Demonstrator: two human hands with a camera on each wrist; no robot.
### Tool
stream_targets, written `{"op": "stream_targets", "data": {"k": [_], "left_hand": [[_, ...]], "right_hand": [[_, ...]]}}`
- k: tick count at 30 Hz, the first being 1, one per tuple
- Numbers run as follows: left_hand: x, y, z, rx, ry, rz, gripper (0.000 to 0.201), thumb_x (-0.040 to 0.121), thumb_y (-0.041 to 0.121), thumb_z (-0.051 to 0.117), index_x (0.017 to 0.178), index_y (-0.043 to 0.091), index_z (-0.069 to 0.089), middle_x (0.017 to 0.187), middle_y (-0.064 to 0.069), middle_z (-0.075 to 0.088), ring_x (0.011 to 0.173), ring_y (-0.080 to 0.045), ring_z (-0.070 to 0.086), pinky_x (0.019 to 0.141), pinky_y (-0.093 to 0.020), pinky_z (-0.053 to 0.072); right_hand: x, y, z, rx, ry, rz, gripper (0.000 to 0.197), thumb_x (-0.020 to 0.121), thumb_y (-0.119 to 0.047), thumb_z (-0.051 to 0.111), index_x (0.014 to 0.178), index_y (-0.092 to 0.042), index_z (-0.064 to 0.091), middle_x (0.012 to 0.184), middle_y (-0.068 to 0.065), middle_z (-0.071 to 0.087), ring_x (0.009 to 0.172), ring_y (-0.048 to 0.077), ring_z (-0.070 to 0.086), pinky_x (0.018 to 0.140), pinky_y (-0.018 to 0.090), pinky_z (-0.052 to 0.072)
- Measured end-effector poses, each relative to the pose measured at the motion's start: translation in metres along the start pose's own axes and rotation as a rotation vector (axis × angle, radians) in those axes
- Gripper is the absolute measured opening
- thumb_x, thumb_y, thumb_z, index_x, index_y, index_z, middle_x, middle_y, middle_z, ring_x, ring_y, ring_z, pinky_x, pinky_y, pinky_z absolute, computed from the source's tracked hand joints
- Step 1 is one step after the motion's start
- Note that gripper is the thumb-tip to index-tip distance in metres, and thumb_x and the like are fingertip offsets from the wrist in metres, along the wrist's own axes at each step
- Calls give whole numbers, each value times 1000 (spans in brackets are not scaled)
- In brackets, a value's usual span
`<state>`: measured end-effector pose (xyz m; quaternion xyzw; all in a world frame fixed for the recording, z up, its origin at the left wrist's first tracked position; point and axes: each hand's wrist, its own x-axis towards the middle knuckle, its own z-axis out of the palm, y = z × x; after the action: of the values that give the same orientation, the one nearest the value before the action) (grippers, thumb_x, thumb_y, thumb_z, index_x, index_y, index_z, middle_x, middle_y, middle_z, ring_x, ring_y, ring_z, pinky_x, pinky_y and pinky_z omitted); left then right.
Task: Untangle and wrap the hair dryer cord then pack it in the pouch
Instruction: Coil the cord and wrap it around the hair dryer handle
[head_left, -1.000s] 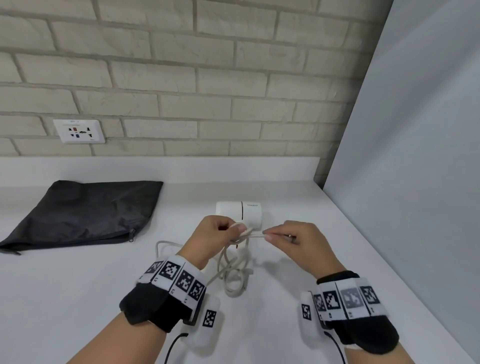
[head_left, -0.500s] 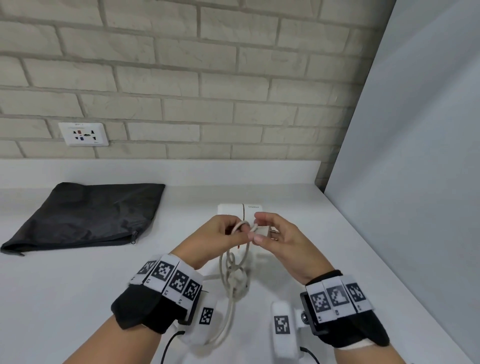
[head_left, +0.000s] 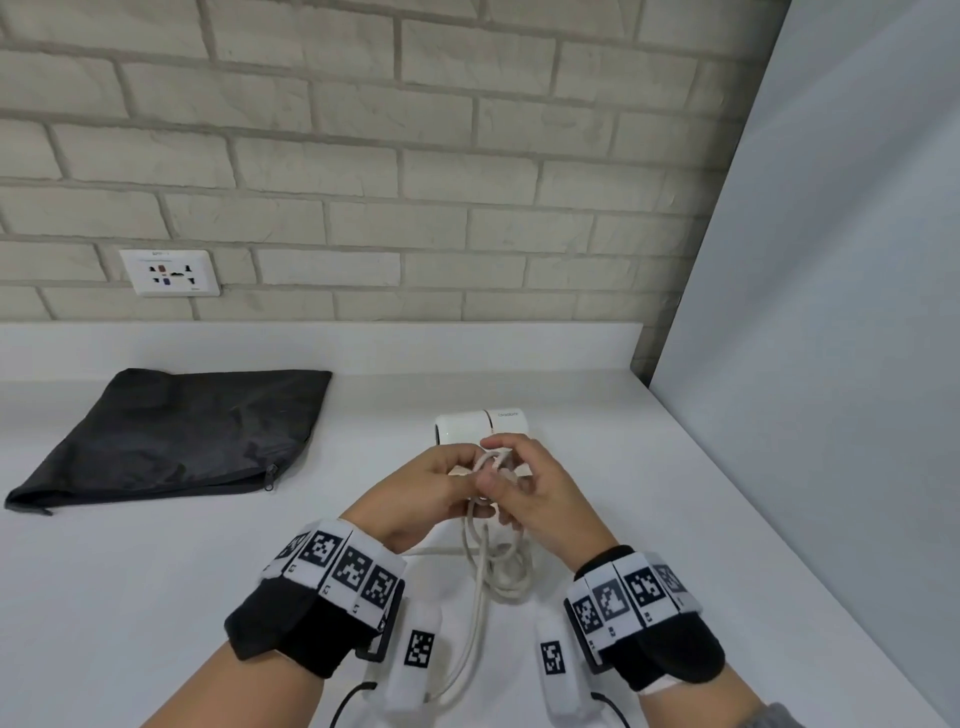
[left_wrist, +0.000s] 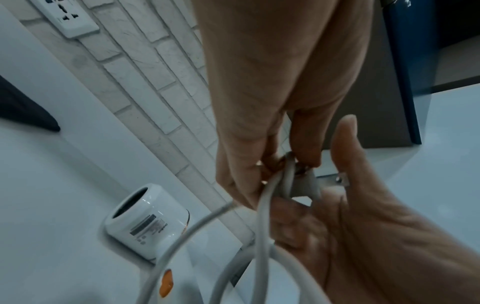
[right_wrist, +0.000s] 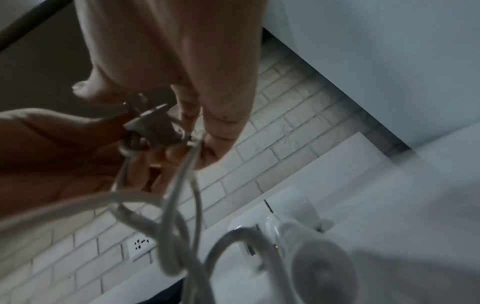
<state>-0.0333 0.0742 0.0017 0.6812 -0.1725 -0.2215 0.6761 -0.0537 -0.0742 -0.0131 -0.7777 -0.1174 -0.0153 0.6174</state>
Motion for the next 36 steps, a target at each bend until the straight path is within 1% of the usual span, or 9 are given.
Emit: {"op": "stream_targets", "data": {"k": [4, 8, 12, 16, 23, 26, 29, 33, 36], "left_hand": [[0, 4, 0, 36, 84, 6, 10, 90, 10, 53, 82, 8, 59, 89, -3, 59, 74, -10, 59, 68, -19, 51], [2, 4, -5, 314, 213, 35, 11, 91, 21, 53, 87, 15, 61, 110, 1, 47, 76, -4, 56, 67, -18, 46], [-1, 10, -7, 348, 56, 71, 10, 94, 20, 47, 101, 19, 54, 99, 5, 56, 67, 3, 56, 60, -6, 42], [-1, 3, -8, 468, -14, -57, 30, 93, 34, 46, 122, 31, 44, 98, 8, 53, 67, -8, 52, 69, -15, 44], [1, -15, -41, 652, 359, -198, 14, 90, 27, 55, 95, 13, 54, 90, -6, 56, 51, -11, 44, 44, -20, 38], [0, -20, -44, 779, 237, -337, 20, 84, 35, 63, 85, 18, 52, 76, 1, 61, 48, -12, 45, 43, -20, 39], [-4, -19, -35, 806, 146, -446, 42, 80, 43, 64, 110, 16, 53, 84, 3, 63, 52, -11, 51, 46, -19, 41], [-2, -12, -14, 977, 144, -232, 49, 88, 46, 51, 131, 25, 45, 124, 4, 54, 108, -16, 55, 89, -25, 42], [2, -6, 7, 562, 128, 39, 23, 89, 26, 57, 112, 27, 55, 97, 6, 63, 87, -18, 61, 78, -28, 48]], "right_hand": [[2, 2, -2, 141, 41, 35, 24, 76, -26, 68, 94, -11, 63, 73, 7, 50, 35, 7, 38, 36, 17, 33], [2, 5, -8, 280, -66, 64, 24, 78, -14, 66, 102, -13, 63, 79, 9, 57, 46, 12, 50, 45, 21, 45], [4, 6, -16, 362, 60, 60, 13, 84, -1, 58, 89, -10, 64, 65, 7, 59, 36, 9, 45, 36, 19, 37], [4, 6, -14, 352, 120, 72, 18, 85, 4, 54, 79, -12, 59, 52, -3, 55, 33, 8, 39, 32, 17, 30], [4, 1, -37, 518, 206, 122, 24, 90, 3, 42, 75, -9, 57, 57, 1, 44, 41, 5, 33, 37, 15, 29], [5, -2, -38, 436, 174, 142, 19, 92, -2, 44, 84, -8, 60, 54, 0, 45, 45, 8, 40, 42, 18, 35], [7, -6, -34, 336, 135, 114, 18, 94, -4, 42, 93, -10, 59, 61, 2, 48, 44, 7, 38, 39, 15, 29], [4, -14, -28, 145, -9, 53, 23, 96, -6, 37, 105, -14, 56, 75, 1, 58, 41, 4, 34, 41, 14, 28], [2, -19, -21, 137, -130, 32, 30, 96, -5, 35, 113, -20, 55, 80, -2, 58, 43, 5, 41, 42, 15, 33]]}}
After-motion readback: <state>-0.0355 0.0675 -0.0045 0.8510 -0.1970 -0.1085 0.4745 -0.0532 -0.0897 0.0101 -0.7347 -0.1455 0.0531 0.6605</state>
